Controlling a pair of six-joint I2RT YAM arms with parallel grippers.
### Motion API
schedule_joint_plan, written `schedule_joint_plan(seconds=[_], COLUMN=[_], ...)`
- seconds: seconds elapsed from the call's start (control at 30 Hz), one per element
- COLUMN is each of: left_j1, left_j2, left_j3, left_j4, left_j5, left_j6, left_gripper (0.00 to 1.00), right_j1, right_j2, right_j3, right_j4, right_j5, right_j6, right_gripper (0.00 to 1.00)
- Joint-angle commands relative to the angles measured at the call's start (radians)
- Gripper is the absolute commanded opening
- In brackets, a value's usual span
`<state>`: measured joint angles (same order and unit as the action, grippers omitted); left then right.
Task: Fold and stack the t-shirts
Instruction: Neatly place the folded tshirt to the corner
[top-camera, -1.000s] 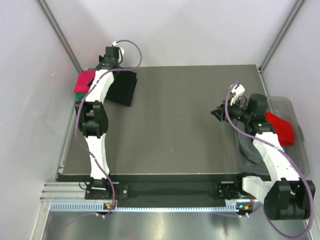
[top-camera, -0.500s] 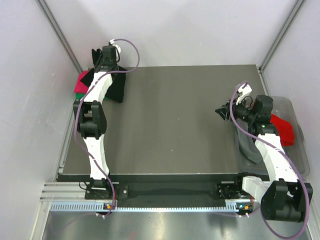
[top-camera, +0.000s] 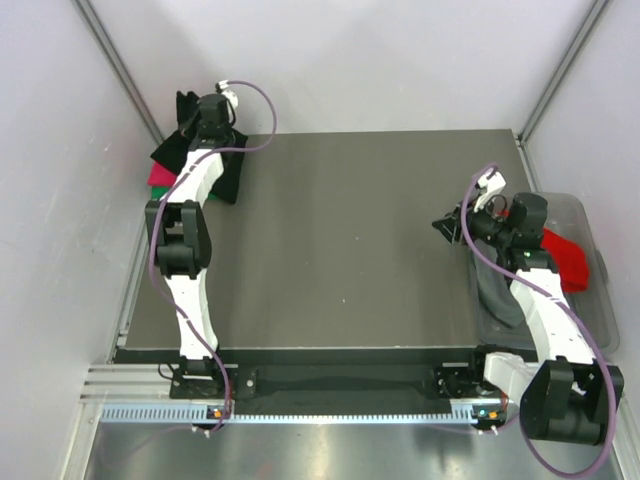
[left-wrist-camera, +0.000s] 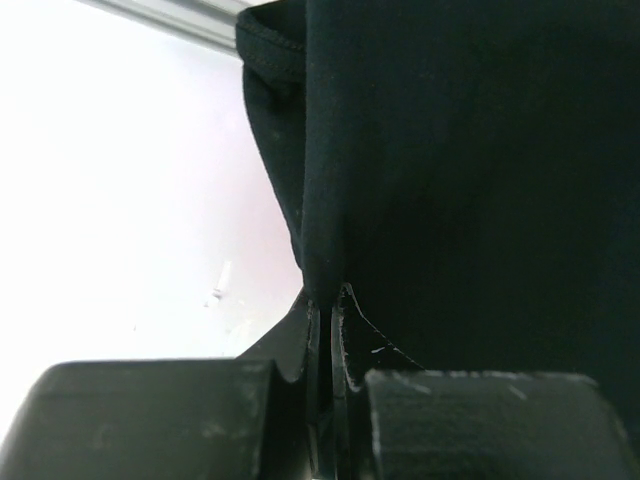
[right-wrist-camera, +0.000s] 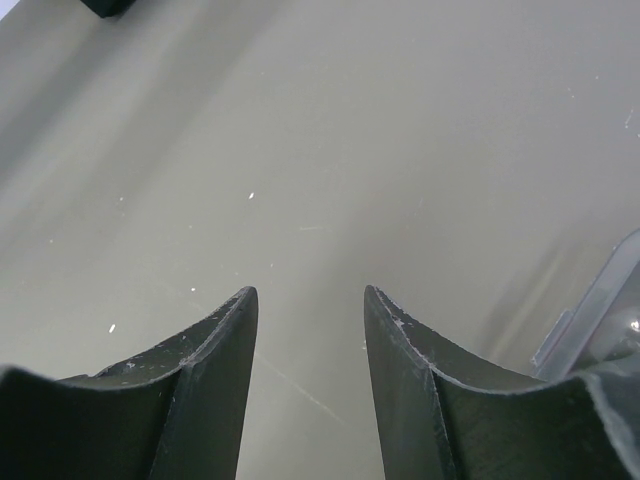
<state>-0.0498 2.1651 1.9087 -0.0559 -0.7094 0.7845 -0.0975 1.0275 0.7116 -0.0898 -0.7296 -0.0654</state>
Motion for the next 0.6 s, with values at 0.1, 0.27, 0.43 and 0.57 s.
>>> schedule_joint_plan(seconds=[0.1, 0.27, 0.43, 0.57], left_j1=[0.059, 0.093, 0.116, 0.123], left_j2=[0.032, 0.111, 0.195, 0.226], left_j3=[0.027, 0.088, 0.177, 0.234], left_j4=[0.225, 0.209, 0.223, 0.235], left_j5=[-0.058, -0.061, -0.087, -0.125], left_j6=[0.084, 0.096, 0.101, 0.07], left_gripper=[0.0, 0.0, 0.0, 0.21], right_j1=[-0.024, -0.03, -0.034, -0.039], right_j2=[-0.015, -0.004, 0.002, -0.001], right_j3=[-0.003, -0.004, -0.008, -0.008], right_j4=[0.062, 0.068, 0.073, 0.073], right_j5=[-0.031, -0.034, -0.037, -0.039], right_j6=[0.001, 0.004, 0.007, 0.013], right_gripper=[0.48, 0.48, 0.48, 0.48])
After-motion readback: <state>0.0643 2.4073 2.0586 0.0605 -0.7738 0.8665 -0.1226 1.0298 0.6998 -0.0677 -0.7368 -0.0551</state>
